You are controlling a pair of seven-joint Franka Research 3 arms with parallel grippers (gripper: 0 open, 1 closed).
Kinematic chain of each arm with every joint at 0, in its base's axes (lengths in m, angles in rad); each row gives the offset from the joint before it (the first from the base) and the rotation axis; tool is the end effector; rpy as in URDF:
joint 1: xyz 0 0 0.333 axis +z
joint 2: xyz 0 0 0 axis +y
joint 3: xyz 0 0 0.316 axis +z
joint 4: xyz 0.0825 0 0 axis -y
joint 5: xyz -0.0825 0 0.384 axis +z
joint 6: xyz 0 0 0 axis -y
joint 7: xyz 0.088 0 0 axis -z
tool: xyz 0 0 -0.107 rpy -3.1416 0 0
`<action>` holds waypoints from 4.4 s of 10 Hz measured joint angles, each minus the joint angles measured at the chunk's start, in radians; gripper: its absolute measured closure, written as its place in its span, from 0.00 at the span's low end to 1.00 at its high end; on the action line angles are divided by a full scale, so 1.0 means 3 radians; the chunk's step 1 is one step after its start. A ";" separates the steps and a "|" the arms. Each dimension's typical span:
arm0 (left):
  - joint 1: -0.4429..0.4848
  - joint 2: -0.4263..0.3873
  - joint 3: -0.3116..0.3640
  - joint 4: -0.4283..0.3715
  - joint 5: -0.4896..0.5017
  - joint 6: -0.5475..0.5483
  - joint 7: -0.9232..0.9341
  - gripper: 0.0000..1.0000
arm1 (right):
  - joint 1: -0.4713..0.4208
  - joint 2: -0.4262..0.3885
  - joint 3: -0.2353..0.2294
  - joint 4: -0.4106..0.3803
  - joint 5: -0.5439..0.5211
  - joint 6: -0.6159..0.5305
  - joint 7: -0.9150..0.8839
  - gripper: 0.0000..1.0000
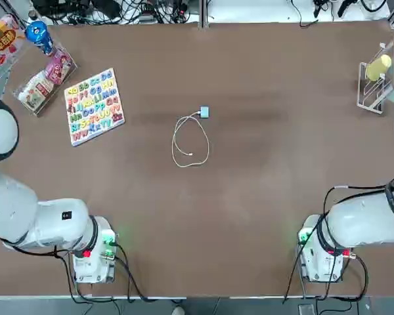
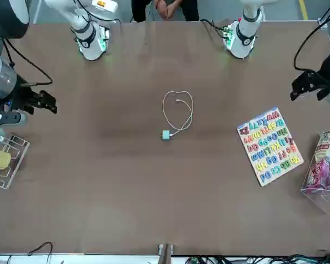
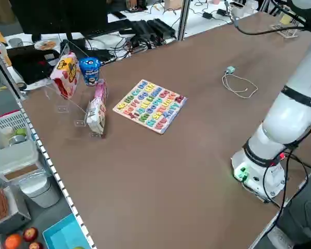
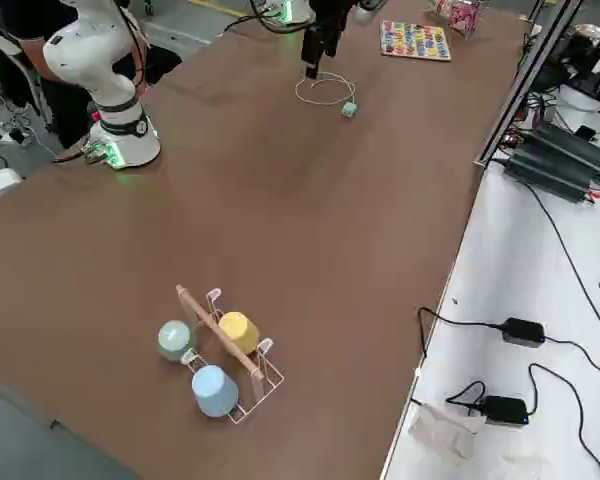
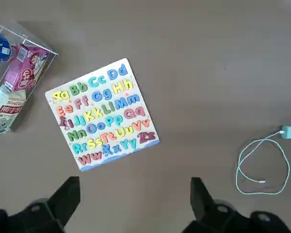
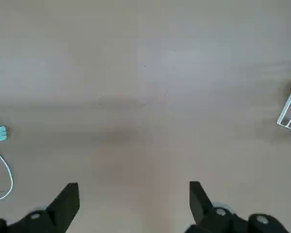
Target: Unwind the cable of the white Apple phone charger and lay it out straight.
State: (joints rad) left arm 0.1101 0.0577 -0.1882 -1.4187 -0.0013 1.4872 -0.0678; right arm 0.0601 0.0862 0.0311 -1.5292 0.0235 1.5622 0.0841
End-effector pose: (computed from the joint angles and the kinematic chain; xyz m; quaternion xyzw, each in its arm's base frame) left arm 0.5625 -0.0405 0.6566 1.0000 -0.0050 0.0055 0.0065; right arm 0.5763 0.0545 0.5946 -0.9996 -0.0033 0.0276 0.0107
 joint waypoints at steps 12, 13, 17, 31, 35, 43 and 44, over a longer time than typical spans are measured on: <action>-0.0586 0.0559 -0.0365 -0.0204 -0.0263 0.0039 -0.0069 0.00 | 0.0001 0.0000 0.0001 0.0000 0.0000 0.0001 0.0000 0.00; -0.0643 0.0598 -0.0365 -0.0267 -0.0263 0.0145 -0.0041 0.00 | 0.0002 0.0000 0.0001 0.0000 0.0000 0.0001 0.0000 0.00; -0.1048 0.0925 -0.0366 -0.0544 -0.0177 0.0876 -0.0048 0.00 | 0.0001 0.0000 -0.0003 -0.0001 0.0000 0.0001 0.0016 0.00; -0.1657 0.1977 -0.0514 -0.1000 0.0094 0.2287 0.0064 0.07 | 0.0042 0.0001 0.0002 -0.0003 0.0230 0.0101 0.0927 0.00; -0.1492 0.1998 -0.0495 -0.1115 0.0098 0.2303 0.0582 0.18 | 0.0167 0.0089 0.0005 -0.0007 0.0363 0.0159 0.1279 0.00; -0.1490 0.2056 -0.0501 -0.1308 0.0118 0.2662 0.0645 0.27 | 0.0486 0.0422 0.0008 -0.0012 0.0366 0.0264 0.1357 0.00; -0.1478 0.2056 -0.0500 -0.1308 0.0141 0.2664 0.0647 0.26 | 0.0492 0.0440 0.0008 -0.0012 0.0366 0.0302 0.1451 0.00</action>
State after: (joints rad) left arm -0.3333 0.6743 -0.3382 -1.8110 0.0410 2.2863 0.1262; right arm 0.2077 0.2182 0.0335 -1.5329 0.1332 1.6529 0.5193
